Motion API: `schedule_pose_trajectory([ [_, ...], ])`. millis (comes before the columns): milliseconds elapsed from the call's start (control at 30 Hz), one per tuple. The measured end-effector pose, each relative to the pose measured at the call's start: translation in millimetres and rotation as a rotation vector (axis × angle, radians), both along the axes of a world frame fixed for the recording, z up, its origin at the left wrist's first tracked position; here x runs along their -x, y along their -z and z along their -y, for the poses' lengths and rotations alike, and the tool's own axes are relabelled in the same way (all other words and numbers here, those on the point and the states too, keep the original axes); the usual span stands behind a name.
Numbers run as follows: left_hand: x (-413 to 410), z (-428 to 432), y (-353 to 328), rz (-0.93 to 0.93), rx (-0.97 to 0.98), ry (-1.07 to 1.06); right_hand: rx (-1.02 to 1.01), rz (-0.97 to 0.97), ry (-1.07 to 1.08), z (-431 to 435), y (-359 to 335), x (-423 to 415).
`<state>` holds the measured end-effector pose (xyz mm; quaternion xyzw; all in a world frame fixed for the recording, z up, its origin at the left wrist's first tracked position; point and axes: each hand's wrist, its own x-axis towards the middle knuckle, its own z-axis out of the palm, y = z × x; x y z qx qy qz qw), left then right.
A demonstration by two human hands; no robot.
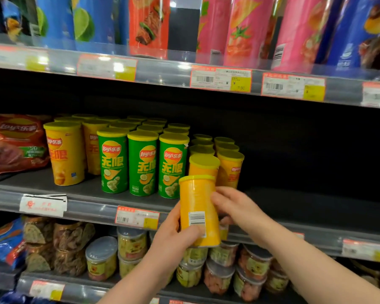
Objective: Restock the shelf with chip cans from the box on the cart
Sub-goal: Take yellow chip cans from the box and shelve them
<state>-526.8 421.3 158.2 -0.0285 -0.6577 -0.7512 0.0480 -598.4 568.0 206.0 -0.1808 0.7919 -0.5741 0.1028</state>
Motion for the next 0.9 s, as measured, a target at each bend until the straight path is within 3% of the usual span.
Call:
schedule_pose_trajectory([
  [100,5.9,-18.4,-7.0,-0.022,0.018,0.042,0.098,0.162,-0.145,-14.4,4.1,-3.6],
  [233,14.5,-29.7,-8.1,-0.058,0.22,-0.044,0.25,0.091,-0.048,-33.9,0.2,8.1],
  [300,18.8,-26.7,-3.4,-0.105,0.492,-0.184,0.266,0.03,0.059,-40.6,-4.2,15.8],
  [400,27.4,-14.8,12.6,-0.372,1.102,-0.462,0.142,-0.103,0.214,-45.6,-11.8,25.4],
  [467,34.5,-4.4,26.9,-0.474,1.299,-0.543,0.035,-0.162,0.285,-44.8,-12.2,33.2],
  [667,41.6,8.0,46.2,-0.626,1.413,-0.585,-0.166,-0.145,0.356,-32.2,5.6,46.8],
  [767,40.8,6.3,46.7,-0.633,1.383,-0.592,-0.174,-0.058,0.261,-36.0,8.2,46.9],
  [900,38.9,4.7,47.0,-0.582,1.383,-0.583,-0.27,-0.084,0.247,-42.5,10.1,47.2],
])
